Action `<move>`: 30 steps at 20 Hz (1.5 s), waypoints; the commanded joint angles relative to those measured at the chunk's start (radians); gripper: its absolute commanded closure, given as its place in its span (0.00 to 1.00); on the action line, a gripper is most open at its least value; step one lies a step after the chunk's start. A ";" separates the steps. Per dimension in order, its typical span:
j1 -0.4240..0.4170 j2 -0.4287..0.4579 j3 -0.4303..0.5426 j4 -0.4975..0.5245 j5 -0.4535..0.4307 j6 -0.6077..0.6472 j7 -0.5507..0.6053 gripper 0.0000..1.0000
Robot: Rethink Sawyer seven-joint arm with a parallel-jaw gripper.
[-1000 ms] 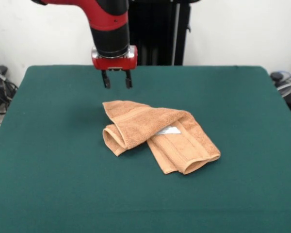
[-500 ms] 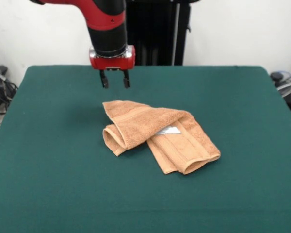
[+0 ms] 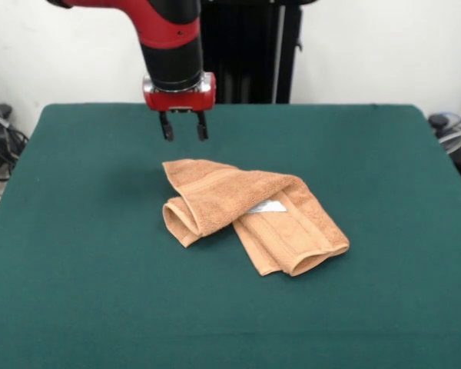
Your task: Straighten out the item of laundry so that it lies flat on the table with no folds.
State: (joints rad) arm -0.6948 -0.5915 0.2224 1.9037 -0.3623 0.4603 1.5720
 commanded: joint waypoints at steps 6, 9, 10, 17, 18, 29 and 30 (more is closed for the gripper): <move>-0.001 0.062 0.107 -0.134 -0.039 0.059 -0.068 0.00; 0.000 0.075 0.110 -0.156 -0.042 0.068 -0.072 0.00; 0.000 0.077 0.109 -0.159 -0.042 0.071 -0.071 0.00; -0.001 0.107 0.120 -0.208 -0.044 0.104 -0.099 0.00; -0.001 0.112 0.121 -0.212 -0.045 0.104 -0.101 0.00; -0.004 0.162 0.125 -0.253 -0.073 0.082 -0.123 0.00; -0.004 0.163 0.125 -0.254 -0.077 0.074 -0.123 0.00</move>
State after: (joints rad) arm -0.6947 -0.4609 0.2532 1.7182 -0.3641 0.4807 1.5720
